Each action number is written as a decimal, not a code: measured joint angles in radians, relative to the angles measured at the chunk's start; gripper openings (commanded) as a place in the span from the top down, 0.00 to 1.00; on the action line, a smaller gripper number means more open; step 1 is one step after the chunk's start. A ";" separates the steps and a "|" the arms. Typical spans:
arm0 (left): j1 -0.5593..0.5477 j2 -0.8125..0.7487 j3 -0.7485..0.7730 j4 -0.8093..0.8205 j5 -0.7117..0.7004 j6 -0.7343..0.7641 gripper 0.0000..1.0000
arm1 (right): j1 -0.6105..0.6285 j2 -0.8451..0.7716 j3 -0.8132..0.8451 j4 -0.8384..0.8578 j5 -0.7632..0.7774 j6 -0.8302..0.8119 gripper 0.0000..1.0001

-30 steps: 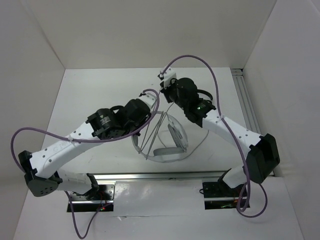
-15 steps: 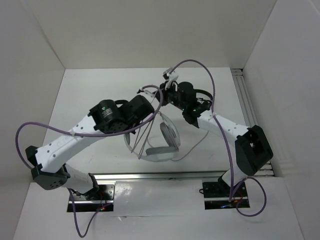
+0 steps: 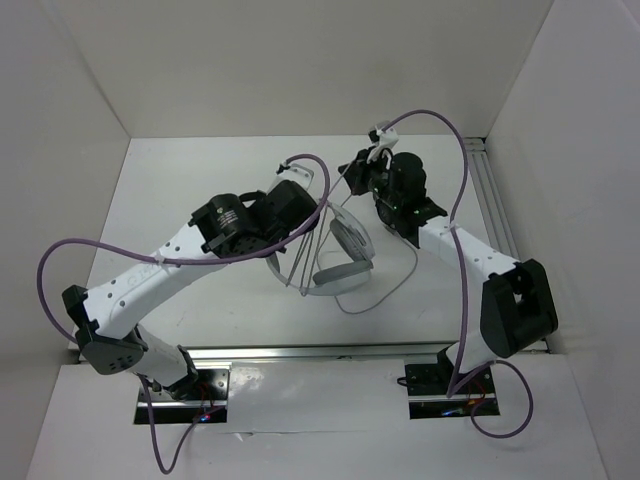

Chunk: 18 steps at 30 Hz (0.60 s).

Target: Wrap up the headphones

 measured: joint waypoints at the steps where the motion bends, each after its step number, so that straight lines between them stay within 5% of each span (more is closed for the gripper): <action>1: 0.000 0.000 0.000 0.000 0.005 0.001 1.00 | -0.008 -0.001 -0.010 0.001 -0.013 0.004 1.00; 9: -0.021 0.000 0.076 -0.036 0.019 0.002 1.00 | -0.027 0.005 -0.014 0.015 -0.167 0.014 0.98; 18: -0.032 -0.049 0.143 -0.056 0.064 0.011 1.00 | -0.027 0.128 -0.009 0.179 -0.399 0.105 0.83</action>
